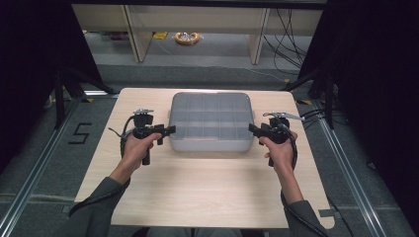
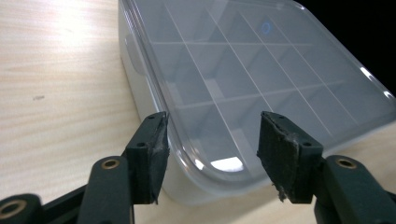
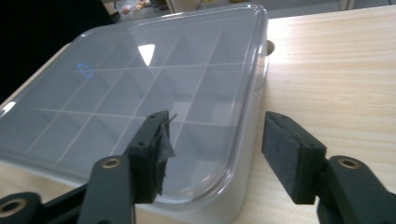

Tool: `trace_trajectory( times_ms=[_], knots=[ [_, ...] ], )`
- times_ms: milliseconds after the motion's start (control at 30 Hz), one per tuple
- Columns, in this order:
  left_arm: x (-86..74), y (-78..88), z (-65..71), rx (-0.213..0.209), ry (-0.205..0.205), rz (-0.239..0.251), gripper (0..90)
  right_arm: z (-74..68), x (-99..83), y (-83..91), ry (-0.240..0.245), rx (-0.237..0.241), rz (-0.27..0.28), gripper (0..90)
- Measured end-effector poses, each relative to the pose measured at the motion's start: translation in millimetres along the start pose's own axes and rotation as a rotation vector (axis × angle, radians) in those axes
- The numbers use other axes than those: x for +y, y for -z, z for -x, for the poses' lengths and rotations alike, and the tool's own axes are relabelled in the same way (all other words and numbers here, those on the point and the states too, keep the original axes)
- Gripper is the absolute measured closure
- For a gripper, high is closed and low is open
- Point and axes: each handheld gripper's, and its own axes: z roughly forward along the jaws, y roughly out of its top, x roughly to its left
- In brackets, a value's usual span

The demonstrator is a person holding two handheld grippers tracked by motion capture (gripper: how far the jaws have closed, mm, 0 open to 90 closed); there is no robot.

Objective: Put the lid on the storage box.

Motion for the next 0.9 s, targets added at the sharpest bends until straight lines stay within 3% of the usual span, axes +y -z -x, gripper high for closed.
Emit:
trace_trajectory(
  times_ms=[100,167,267,400,467,500,533,600,633,700,733,767,900],
  knots=[
    [-8.7,6.5,2.5,-0.02,-0.006,0.003,39.7,-5.2,-4.5,6.1,-0.036,0.031,0.009,37.8],
    [-14.5,10.2,2.9,-0.029,-0.015,-0.011,38.8,-4.9,-7.6,7.6,0.005,0.047,0.009,38.3],
    [-20.9,13.9,3.5,-0.039,-0.016,-0.017,36.2,-9.0,-13.6,14.6,0.015,0.073,0.01,36.4],
    [-28.6,19.9,5.6,-0.029,-0.047,-0.016,34.4,-10.2,-18.7,18.4,0.029,0.059,-0.004,34.4],
    [-30.6,21.1,5.5,-0.035,-0.052,-0.016,34.2,-10.9,-18.9,19.5,0.017,0.071,-0.007,34.2],
    [-32.3,21.8,6.0,-0.04,-0.051,-0.017,33.6,-14.4,-20.3,20.9,-0.02,0.076,-0.022,33.9],
    [-33.9,22.2,6.6,-0.048,-0.047,-0.019,33.2,-15.1,-21.3,21.5,-0.024,0.084,-0.021,33.6],
    [-36.9,23.0,6.9,-0.055,-0.054,-0.02,32.6,-15.1,-22.3,21.3,-0.011,0.082,-0.023,33.0],
    [-38.5,23.3,7.5,-0.054,-0.058,-0.027,32.1,-13.6,-22.8,21.1,0.017,0.086,-0.024,32.5],
    [-38.8,24.0,7.6,-0.052,-0.058,-0.025,31.7,-14.1,-23.5,20.2,0.019,0.09,-0.014,32.4],
    [-39.0,24.6,7.4,-0.047,-0.061,-0.024,31.1,-18.7,-24.4,21.4,-0.02,0.087,-0.031,32.2],
    [-39.2,24.8,7.3,-0.045,-0.059,-0.022,30.9,-15.3,-24.4,20.2,0.026,0.089,-0.018,32.0],
    [-40.7,25.0,7.4,-0.044,-0.06,-0.021,29.9,-16.4,-26.1,20.9,0.028,0.089,-0.014,31.3]
  ],
)
